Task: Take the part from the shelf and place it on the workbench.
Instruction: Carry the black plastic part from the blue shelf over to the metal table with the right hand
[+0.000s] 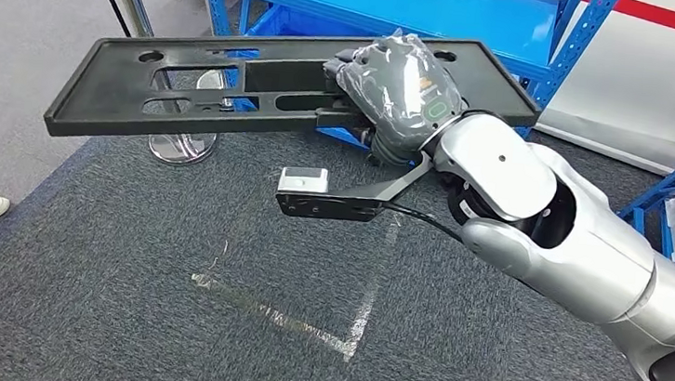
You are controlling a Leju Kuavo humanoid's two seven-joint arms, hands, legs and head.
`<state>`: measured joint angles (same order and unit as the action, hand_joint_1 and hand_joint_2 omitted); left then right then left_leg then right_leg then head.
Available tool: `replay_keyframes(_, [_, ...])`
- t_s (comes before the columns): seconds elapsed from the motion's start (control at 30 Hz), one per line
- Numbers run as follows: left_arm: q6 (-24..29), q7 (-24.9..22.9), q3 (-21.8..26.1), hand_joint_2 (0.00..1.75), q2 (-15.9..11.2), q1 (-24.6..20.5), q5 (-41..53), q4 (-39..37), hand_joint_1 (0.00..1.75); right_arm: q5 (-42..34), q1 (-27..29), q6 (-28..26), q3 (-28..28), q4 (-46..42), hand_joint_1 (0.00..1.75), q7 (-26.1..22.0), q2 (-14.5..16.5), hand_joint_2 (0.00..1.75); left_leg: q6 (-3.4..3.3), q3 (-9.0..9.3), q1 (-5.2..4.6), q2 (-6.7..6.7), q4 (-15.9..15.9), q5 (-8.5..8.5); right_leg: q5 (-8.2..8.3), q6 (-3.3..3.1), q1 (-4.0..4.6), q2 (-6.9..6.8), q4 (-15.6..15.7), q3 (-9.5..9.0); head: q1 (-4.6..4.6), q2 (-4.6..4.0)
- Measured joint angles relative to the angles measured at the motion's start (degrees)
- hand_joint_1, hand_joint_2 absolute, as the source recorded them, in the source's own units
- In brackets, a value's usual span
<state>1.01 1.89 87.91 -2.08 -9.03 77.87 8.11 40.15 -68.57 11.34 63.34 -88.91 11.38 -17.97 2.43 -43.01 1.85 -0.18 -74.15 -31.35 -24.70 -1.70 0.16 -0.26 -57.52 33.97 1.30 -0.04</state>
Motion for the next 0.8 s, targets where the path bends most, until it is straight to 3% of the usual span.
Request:
replay_keyframes(0.03, [0.0, -0.01, 0.0, 1.75, -0.01, 0.0, 0.03, 0.0, 0.0, 0.0, -0.01, 0.0, 0.04, 0.08, 1.75, -0.04, 0.04, 1.75, 0.09, 1.27, 0.02, 0.02, 1.69, 1.13, 0.01, 0.07, -0.04, 0.0, -0.28, 0.25, 0.0, 0.0])
replay_keyframes(0.1, [0.0, -0.07, 0.0, 1.75, -0.07, -0.06, 0.11, 0.0, 0.0, 0.05, -0.17, 0.05, 0.07, 0.21, 1.75, -0.08, 0.12, 1.75, 0.35, 5.41, 0.08, 0.0, 8.57, 3.69, -0.16, 0.45, -0.11, 0.01, -1.09, 0.79, 0.03, 0.0])
replay_keyframes(0.17, [-0.04, -0.17, 0.02, 1.75, -0.14, -0.14, 0.15, 0.0, 0.0, 0.19, -0.62, 0.18, 0.08, 0.39, 1.75, -0.07, 0.23, 1.75, -0.08, 7.57, 0.06, -0.17, 12.89, 4.47, -0.27, 1.02, 0.07, 0.07, -2.17, 1.68, 0.03, 0.0])
replay_keyframes(0.3, [-0.15, -0.33, 0.09, 1.75, -0.1, 0.05, 0.18, 0.0, 0.0, 0.76, -1.0, 0.5, 0.28, 0.73, 1.75, -0.08, 0.49, 1.75, -1.8, 7.06, 0.09, -0.48, 13.26, 4.89, -0.47, 1.91, 0.19, 0.14, -3.02, 2.65, 0.03, 0.01])
replay_keyframes(0.37, [-0.17, -0.35, 0.1, 1.75, -0.07, 0.06, 0.18, 0.0, 0.0, 1.15, -1.05, 0.58, 0.35, 0.92, 1.75, -0.09, 0.52, 1.75, -2.51, 6.82, 0.19, -0.76, 13.43, 5.32, -3.14, 2.42, 0.02, 0.16, -6.63, 4.17, -0.09, 0.0])
replay_keyframes(0.43, [-0.16, -0.38, 0.1, 1.75, -0.07, 0.02, 0.18, 0.0, 0.0, 1.53, -1.09, 0.68, 0.45, 1.09, 1.75, -0.09, 0.55, 1.75, -2.99, 6.48, 0.1, -1.14, 13.51, 5.64, -6.98, 2.73, -0.08, 0.15, -13.85, 7.06, -0.15, 0.0])
replay_keyframes(0.47, [-0.16, -0.43, 0.11, 1.75, -0.07, 0.03, 0.18, 0.0, 0.0, 1.66, -1.08, 0.74, 0.62, 1.15, 1.75, -0.09, 0.56, 1.75, -3.17, 6.32, 0.0, -1.39, 13.52, 5.77, -8.16, 2.7, -0.08, 0.16, -17.03, 8.33, -0.14, 0.0])
replay_keyframes(0.5, [-0.15, -0.5, 0.11, 1.75, -0.07, 0.06, 0.18, 0.0, 0.0, 1.74, -1.04, 0.8, 0.83, 1.21, 1.75, -0.09, 0.58, 1.75, -3.29, 6.19, -0.13, -1.7, 13.52, 5.88, -8.4, 2.53, 0.0, 0.18, -18.62, 8.87, -0.14, 0.0])
replay_keyframes(0.53, [-0.15, -0.58, 0.11, 1.75, -0.06, 0.09, 0.18, 0.0, 0.0, 1.78, -1.0, 0.84, 1.04, 1.28, 1.75, -0.1, 0.6, 1.75, -3.34, 6.12, -0.31, -2.08, 13.53, 5.99, -7.53, 2.17, 0.15, 0.24, -17.89, 8.28, -0.15, 0.0])
replay_keyframes(0.6, [-0.15, -0.69, 0.13, 1.75, -0.03, 0.08, 0.17, 0.0, 0.0, 1.84, -1.11, 0.87, 1.25, 1.46, 1.75, -0.1, 0.62, 1.75, -3.35, 6.15, -0.66, -3.02, 13.74, 6.3, -3.91, 0.77, 0.74, 0.98, -10.86, 4.35, -0.15, 0.0])
replay_keyframes(0.67, [-0.14, -0.75, 0.17, 1.75, 0.3, 0.03, 0.16, -0.04, 0.0, 1.88, -1.51, 0.88, 1.27, 1.58, 1.75, -0.09, 0.77, 1.75, -3.0, 6.13, -0.66, -3.87, 14.39, 6.92, -1.56, -0.97, 1.18, 2.36, -3.63, 0.4, -0.01, 0.01])
replay_keyframes(0.73, [-0.14, -0.84, 0.21, 1.75, 0.59, 0.0, 0.16, -0.07, 0.0, 1.95, -1.9, 0.91, 1.28, 1.67, 1.75, -0.09, 0.95, 1.75, -2.37, 5.95, -0.17, -4.59, 15.24, 7.75, -1.05, -2.02, 1.47, 2.8, -1.25, -0.78, -0.14, 0.01])
replay_keyframes(0.8, [-0.11, -0.92, 0.22, 1.75, 0.5, 0.05, 0.17, -0.05, 0.0, 2.01, -2.0, 0.96, 1.29, 1.74, 1.75, -0.1, 1.08, 1.75, -1.9, 6.0, -0.15, -4.86, 16.07, 8.34, -0.01, -2.4, 1.33, 1.91, 0.8, -1.55, -0.46, 0.01])
